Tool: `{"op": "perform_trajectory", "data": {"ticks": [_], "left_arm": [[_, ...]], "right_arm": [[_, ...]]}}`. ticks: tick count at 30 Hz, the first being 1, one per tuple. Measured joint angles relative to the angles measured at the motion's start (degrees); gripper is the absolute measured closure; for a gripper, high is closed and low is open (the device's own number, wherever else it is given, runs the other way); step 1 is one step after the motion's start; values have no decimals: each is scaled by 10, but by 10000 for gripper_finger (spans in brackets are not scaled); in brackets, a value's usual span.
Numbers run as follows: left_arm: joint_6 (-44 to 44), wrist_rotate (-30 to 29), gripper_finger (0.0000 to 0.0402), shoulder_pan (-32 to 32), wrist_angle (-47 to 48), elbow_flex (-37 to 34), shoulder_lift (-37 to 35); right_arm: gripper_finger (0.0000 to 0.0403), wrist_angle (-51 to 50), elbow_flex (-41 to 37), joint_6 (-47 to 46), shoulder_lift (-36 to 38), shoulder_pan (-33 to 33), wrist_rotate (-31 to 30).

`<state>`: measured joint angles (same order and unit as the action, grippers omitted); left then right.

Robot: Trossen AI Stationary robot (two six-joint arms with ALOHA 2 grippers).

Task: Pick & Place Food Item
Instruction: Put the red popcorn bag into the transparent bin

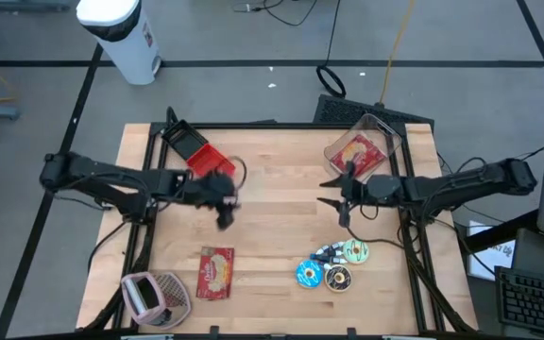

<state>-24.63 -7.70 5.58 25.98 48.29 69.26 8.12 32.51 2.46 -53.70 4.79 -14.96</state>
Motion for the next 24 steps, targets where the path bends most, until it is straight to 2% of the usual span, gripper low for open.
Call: {"op": "perform_trajectory", "data": {"ticks": [3, 5, 13, 16, 20, 24], "left_arm": [[-20, 72, 227, 55, 18, 0, 4], [-28, 81, 227, 94, 36, 0, 13], [-110, 47, 227, 202, 104, 0, 72], [-137, 45, 227, 222, 151, 0, 94], [-171, 13, 227, 242, 209, 0, 115], [-180, 2, 227, 251, 205, 0, 128]], "right_arm": [[228, 6, 0, 6, -6, 0, 0], [228, 7, 0, 11, -8, -1, -1], [232, 6, 0, 12, -9, -1, -1], [234, 5, 0, 13, -9, -1, 0], [234, 3, 0, 14, -9, -1, 0], [234, 2, 0, 14, -9, -1, 0]]}}
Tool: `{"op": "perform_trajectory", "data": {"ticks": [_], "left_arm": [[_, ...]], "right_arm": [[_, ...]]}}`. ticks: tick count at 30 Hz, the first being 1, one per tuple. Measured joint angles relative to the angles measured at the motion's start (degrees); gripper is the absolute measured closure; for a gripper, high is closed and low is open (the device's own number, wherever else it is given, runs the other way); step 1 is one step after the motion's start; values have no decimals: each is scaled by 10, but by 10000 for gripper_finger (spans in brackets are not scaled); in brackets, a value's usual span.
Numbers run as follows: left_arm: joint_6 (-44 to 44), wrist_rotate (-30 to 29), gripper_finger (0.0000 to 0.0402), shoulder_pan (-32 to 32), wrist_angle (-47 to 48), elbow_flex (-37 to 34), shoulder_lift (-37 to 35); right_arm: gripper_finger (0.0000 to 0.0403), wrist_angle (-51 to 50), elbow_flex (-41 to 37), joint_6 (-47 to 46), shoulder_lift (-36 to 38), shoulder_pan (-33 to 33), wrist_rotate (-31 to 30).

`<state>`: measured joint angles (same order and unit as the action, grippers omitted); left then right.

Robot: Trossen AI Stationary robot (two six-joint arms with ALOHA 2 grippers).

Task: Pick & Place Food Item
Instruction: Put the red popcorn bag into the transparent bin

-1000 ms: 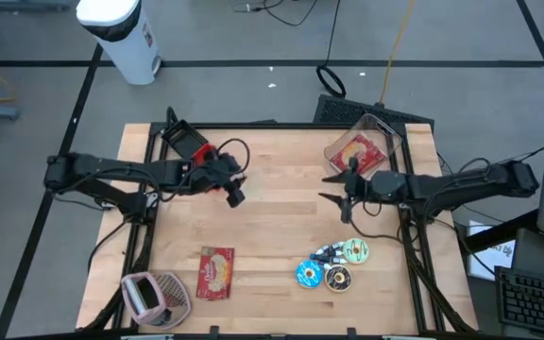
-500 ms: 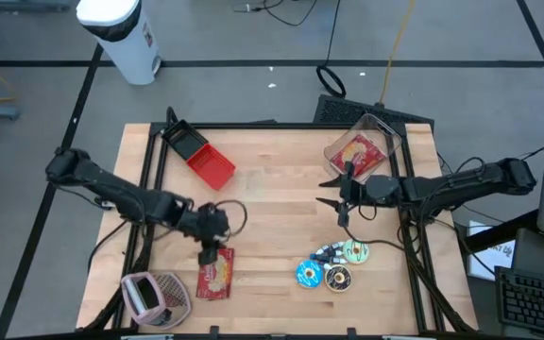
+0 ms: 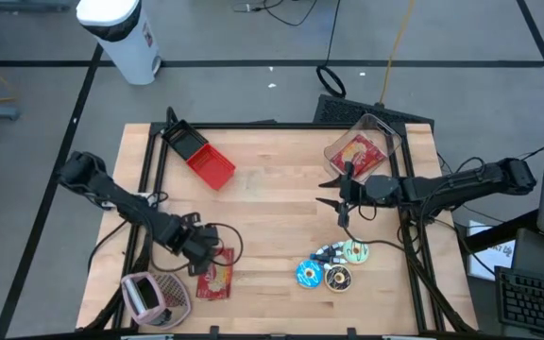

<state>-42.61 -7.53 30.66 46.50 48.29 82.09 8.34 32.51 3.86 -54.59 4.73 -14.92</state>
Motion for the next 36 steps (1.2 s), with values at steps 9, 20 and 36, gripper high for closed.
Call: {"op": "perform_trajectory", "data": {"ticks": [9, 20, 36], "left_arm": [[-14, 20, 227, -3, -66, -55, 1], [-14, 19, 227, -3, -215, -122, 1], [25, -6, 382, -48, -223, -141, 0]], "right_arm": [[234, 0, 0, -1, 0, 0, 0], [234, 0, 0, -1, 0, 0, 0], [234, 0, -1, 0, 0, 0, 0]]}}
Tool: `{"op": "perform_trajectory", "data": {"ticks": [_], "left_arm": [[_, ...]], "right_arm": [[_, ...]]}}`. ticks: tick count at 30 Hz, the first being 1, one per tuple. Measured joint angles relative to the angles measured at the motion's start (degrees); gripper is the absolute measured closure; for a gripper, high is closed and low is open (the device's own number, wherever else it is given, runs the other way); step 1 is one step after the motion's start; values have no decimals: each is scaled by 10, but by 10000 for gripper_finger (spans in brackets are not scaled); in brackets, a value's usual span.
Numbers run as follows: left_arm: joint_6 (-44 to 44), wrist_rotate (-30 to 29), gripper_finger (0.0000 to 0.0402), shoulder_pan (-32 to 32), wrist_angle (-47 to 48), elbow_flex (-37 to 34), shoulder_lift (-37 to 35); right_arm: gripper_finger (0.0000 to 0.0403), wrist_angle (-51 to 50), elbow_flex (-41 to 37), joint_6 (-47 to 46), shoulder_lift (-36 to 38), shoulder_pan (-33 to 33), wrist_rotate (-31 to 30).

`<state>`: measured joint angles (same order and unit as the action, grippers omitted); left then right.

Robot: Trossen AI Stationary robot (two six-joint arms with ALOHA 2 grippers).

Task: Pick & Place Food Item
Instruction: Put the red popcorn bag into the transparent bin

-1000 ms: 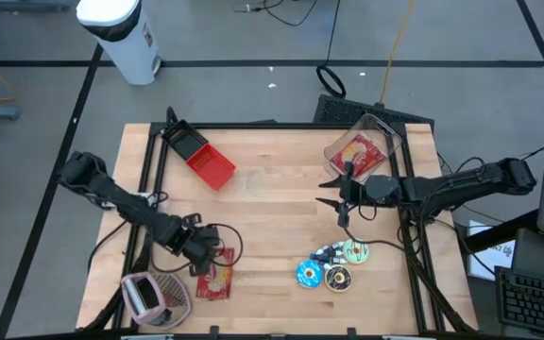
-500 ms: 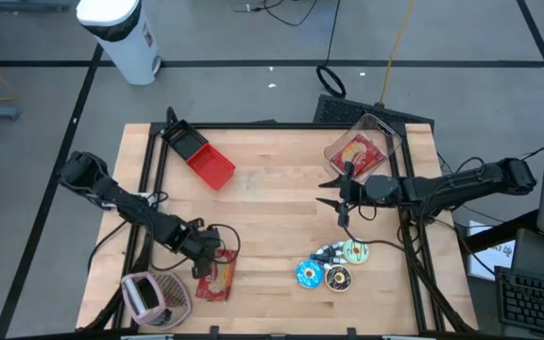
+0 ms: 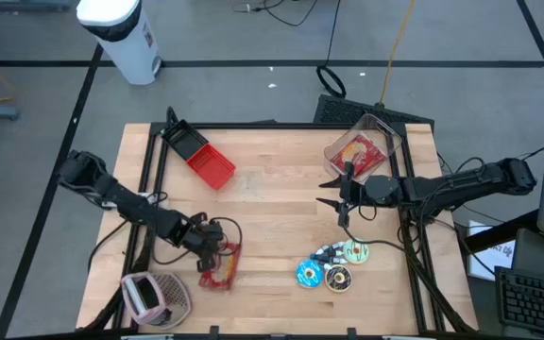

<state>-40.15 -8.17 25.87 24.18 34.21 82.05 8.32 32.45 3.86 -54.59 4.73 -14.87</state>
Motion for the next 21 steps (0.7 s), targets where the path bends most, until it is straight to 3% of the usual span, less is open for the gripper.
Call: {"op": "perform_trajectory", "data": {"ticks": [3, 11, 16, 21], "left_arm": [[47, -9, 393, -18, 8, 19, 2], [280, -146, 399, -69, 61, 139, 3], [448, -223, 400, -105, 56, 211, 2], [581, -250, 400, -142, 2, 243, 2]], "right_arm": [[234, 0, 0, -1, 0, 0, 0], [234, 30, 0, -45, -27, 0, 0], [234, 89, 0, -116, -82, -4, 2], [234, 138, 0, -174, -133, -32, 4]]}}
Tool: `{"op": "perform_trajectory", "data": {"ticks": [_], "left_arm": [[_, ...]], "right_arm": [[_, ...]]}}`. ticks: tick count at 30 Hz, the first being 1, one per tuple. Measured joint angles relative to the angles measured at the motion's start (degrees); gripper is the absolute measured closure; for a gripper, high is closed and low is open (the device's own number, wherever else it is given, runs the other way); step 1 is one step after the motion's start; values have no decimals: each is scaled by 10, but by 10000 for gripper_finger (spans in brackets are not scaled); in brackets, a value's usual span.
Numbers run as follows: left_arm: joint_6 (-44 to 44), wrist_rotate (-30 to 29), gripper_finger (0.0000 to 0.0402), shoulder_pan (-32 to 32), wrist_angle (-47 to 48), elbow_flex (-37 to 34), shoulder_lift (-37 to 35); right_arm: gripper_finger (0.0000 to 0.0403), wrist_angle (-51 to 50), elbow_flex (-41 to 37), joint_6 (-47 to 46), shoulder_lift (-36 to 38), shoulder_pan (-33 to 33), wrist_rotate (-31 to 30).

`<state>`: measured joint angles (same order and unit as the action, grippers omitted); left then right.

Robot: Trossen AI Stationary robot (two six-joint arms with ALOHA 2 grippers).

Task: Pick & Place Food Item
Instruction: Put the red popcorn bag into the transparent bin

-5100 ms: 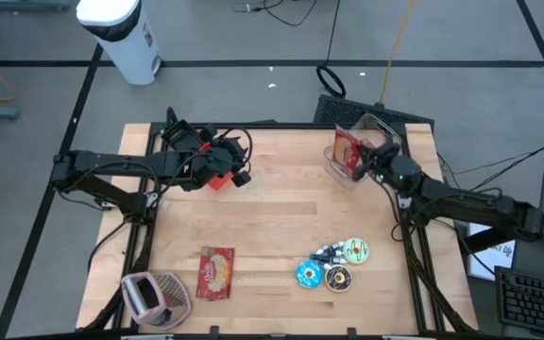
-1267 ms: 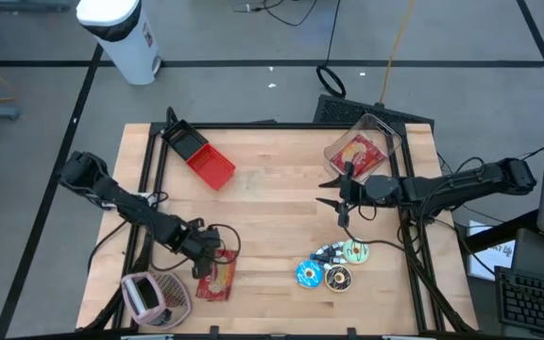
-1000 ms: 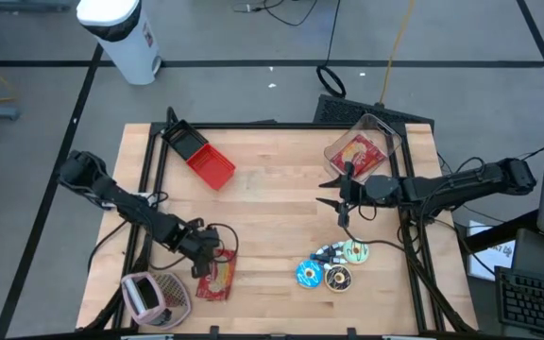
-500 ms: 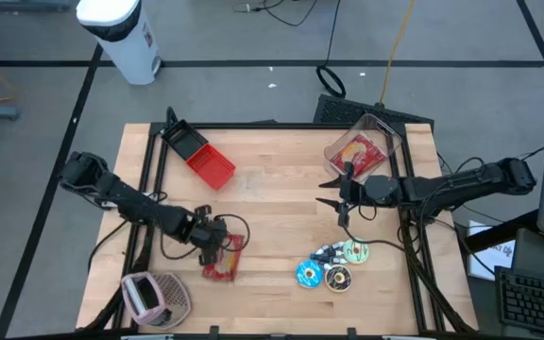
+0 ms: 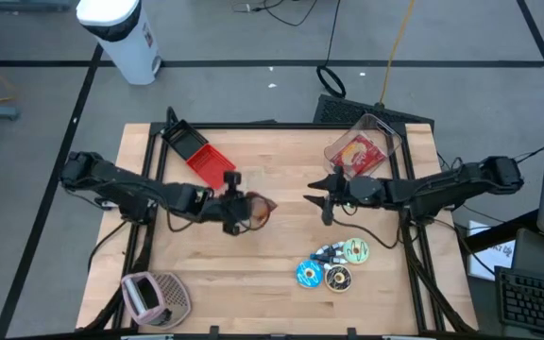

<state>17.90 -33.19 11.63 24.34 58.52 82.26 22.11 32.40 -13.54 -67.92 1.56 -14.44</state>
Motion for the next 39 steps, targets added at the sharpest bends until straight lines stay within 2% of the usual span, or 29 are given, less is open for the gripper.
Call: {"op": "perform_trajectory", "data": {"ticks": [6, 11, 13, 17, 20, 23, 27, 34, 39], "left_arm": [[105, 36, 400, -33, -72, 0, 19], [146, 46, 400, -47, -94, 0, 63], [155, 48, 400, -52, -106, 0, 81], [175, 47, 400, -56, -120, 0, 108], [182, 46, 400, -56, -129, 0, 116], [190, 44, 400, -52, -142, 0, 116], [215, 36, 400, -43, -170, 0, 115], [223, 37, 400, -33, -193, 0, 115], [223, 33, 399, -32, -190, 0, 115]], "right_arm": [[211, 76, 0, -53, -43, -38, 88], [166, 79, 22, -45, -67, -39, 88], [149, 53, 44, -38, -72, -38, 98], [131, -64, 115, -38, -97, -39, 115], [130, -156, 166, -36, -126, -46, 117], [136, -199, 202, -29, -160, -56, 134], [141, -201, 230, -27, -196, -73, 191], [146, -203, 253, -25, -223, -90, 234], [173, -214, 253, -28, -222, -91, 243]]}}
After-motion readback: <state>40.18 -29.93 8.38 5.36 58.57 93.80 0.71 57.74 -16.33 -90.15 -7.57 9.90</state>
